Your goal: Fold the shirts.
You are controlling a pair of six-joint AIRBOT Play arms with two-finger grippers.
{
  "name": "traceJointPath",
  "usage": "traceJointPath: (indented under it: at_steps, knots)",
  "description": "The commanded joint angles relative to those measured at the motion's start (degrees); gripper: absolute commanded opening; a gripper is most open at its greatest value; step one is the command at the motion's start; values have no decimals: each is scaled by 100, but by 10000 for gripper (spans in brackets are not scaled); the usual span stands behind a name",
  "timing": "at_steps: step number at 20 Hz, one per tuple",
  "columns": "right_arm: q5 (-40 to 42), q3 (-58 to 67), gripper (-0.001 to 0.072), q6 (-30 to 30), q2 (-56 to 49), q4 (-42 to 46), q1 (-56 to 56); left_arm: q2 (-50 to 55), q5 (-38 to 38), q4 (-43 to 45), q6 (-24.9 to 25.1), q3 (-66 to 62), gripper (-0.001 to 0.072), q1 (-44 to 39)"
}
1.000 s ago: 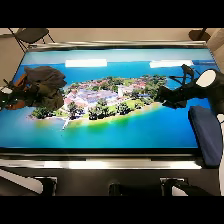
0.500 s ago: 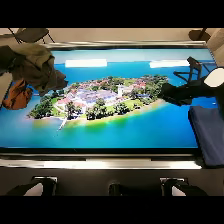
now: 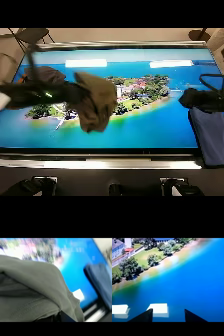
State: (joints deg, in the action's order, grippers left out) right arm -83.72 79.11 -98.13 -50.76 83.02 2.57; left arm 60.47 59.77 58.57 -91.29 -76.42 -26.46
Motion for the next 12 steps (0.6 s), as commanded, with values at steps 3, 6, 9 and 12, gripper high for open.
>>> traceJointPath:
  at_steps: [3,6,9,12]
  knots:
    - [-396,2,487,-4,522,485,2,1368,-289,-7,227,1091,28,-1397]
    - [-402,2,487,-7,428,483,2,2166,-339,-17,219,1099,38,-1604]
    - [-516,-2,488,-7,140,444,2,2262,291,-4,393,813,625,-1335]
    - [-566,-48,488,-2,-361,328,2,1725,780,407,734,291,625,-542]
